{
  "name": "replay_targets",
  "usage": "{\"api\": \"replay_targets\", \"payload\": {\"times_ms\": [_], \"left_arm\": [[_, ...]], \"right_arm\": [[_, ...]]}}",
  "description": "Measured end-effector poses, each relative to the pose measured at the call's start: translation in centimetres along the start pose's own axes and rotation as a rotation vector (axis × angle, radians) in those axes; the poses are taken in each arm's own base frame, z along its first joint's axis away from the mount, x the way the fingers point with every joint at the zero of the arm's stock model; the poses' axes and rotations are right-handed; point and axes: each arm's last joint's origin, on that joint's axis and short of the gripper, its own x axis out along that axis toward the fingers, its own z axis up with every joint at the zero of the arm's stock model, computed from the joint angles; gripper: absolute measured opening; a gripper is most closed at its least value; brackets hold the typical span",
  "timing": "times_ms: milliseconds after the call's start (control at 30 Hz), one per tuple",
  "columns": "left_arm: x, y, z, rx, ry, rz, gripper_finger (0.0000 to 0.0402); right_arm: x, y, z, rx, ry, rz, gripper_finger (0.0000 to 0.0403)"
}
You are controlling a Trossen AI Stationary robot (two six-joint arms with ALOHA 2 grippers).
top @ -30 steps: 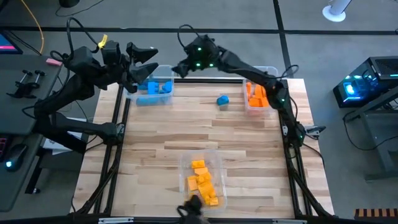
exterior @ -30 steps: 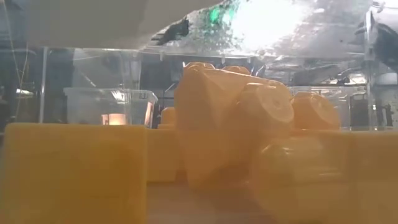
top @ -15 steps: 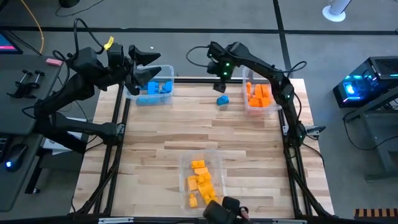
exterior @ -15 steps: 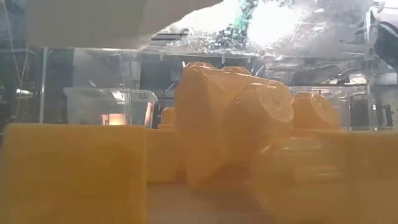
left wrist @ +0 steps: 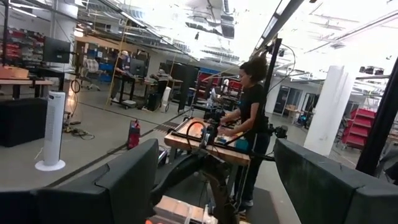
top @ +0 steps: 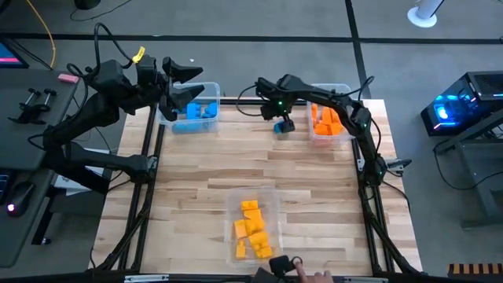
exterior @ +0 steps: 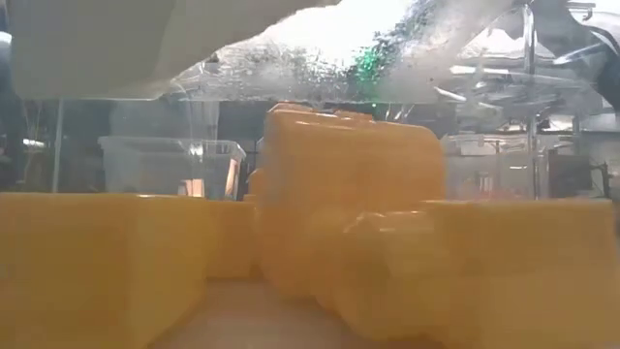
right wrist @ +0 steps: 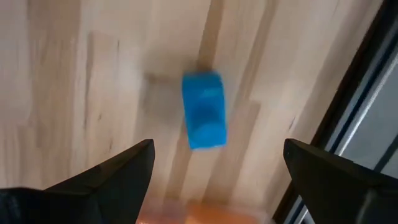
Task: Sort blocks
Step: Put the blue game piece into the top left transparent bin
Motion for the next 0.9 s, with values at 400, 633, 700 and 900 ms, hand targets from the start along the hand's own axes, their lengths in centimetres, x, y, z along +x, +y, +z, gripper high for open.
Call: {"api": "replay_targets", "payload": {"times_ms": [400, 633, 700, 900], "left_arm": [[-0.8, -0.1, 0.1, 0.045, 0.015, 0.003, 0.0307], [-1.0, -0.1, 0.0, 0.059, 0.035, 0.007, 0.0307], [-1.0, -0.1, -0.1, 0.058, 0.044, 0.008, 0.0307], [-1.0, -0.1, -0.1, 0.055, 0.049, 0.009, 0.0307]], "right_arm": [[-3.7, 1.2, -0.3, 0.083, 0.018, 0.005, 0.0351], [-2.7, 2.3, -1.8, 0.095, 0.043, 0.087, 0.0325], [-2.0, 2.7, -2.1, 0.092, 0.02, 0.1, 0.0319], [0.1, 3.2, -2.4, -0.003, -0.093, -0.038, 0.0316]]}}
